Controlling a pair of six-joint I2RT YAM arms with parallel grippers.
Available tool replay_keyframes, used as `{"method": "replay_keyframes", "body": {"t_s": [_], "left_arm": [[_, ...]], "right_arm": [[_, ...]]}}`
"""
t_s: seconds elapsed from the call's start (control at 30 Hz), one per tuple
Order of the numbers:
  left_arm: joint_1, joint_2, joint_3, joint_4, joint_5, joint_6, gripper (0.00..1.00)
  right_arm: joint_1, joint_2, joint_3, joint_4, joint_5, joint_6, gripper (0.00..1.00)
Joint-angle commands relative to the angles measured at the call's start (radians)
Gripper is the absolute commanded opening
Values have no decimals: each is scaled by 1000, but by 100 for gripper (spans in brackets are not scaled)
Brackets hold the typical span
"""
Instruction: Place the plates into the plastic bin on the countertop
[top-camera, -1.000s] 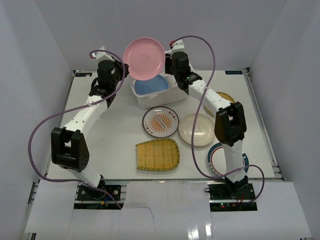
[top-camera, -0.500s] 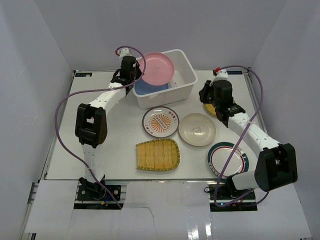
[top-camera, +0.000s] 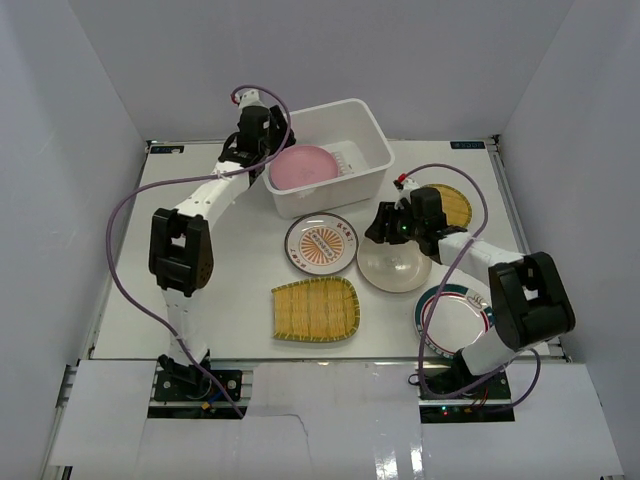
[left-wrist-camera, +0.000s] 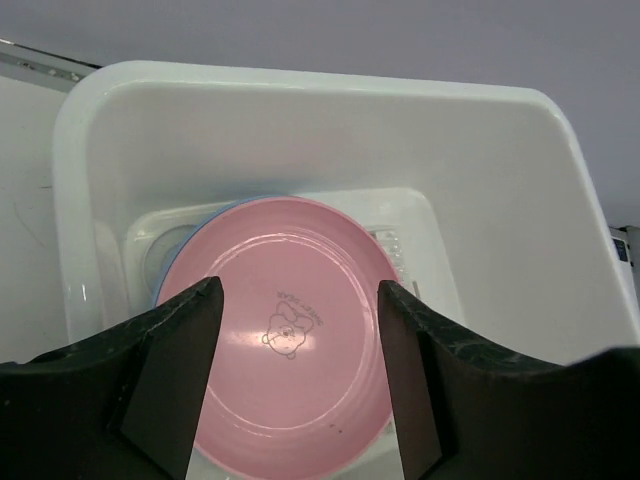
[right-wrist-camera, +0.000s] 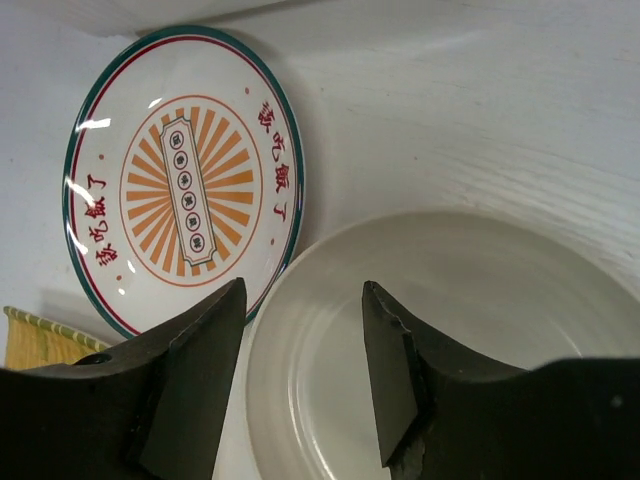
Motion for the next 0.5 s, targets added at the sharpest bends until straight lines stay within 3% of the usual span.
{"method": "replay_keyframes", "body": {"t_s": [0.0,0.17,0.23,0.47], "left_arm": [[-6,-174,7,5,66,30,74],[-8,-390,-209,7,149,28,75],[-13,-525,-369,4,172,30,75],[-28,-876,-765,-234,254,30,74]], "right_arm": [[7,78,80,106,-129,-42,57],[7,228,181,112,-175,-82,61],[7,283,223,114,-182,-95,61],[10,415,281,154,-255,-77,60]]}}
